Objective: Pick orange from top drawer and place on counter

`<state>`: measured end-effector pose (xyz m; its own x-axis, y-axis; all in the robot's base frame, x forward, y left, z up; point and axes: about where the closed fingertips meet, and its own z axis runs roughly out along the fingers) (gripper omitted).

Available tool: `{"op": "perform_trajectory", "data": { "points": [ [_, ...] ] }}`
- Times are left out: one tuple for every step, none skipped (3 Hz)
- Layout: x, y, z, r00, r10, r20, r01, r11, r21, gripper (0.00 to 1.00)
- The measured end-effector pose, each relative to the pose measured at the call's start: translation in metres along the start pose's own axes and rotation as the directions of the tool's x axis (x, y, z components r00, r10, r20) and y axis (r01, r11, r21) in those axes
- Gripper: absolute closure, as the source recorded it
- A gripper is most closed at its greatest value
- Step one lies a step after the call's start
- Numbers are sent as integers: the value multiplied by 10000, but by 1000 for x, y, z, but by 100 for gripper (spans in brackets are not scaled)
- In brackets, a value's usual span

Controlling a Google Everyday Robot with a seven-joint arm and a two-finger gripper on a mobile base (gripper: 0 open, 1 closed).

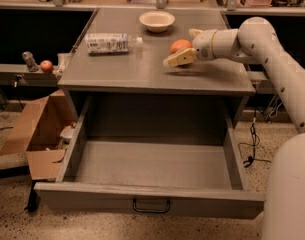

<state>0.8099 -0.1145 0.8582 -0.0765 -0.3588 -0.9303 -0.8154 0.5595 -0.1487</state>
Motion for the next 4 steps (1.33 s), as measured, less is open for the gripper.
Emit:
{"op": "perform_trajectory", "data": {
  "points": [
    [-33,4,-26,9955,-121,938,140,9997,-196,0],
    [-73,6,-62,9758,-489,2133,526,9985,-120,0],
    [-105,9,-90,9444,-789,3192,858,9963,-76,0],
    [-105,9,-90,9444,-789,3192,858,9963,-76,0]
  ]
}}
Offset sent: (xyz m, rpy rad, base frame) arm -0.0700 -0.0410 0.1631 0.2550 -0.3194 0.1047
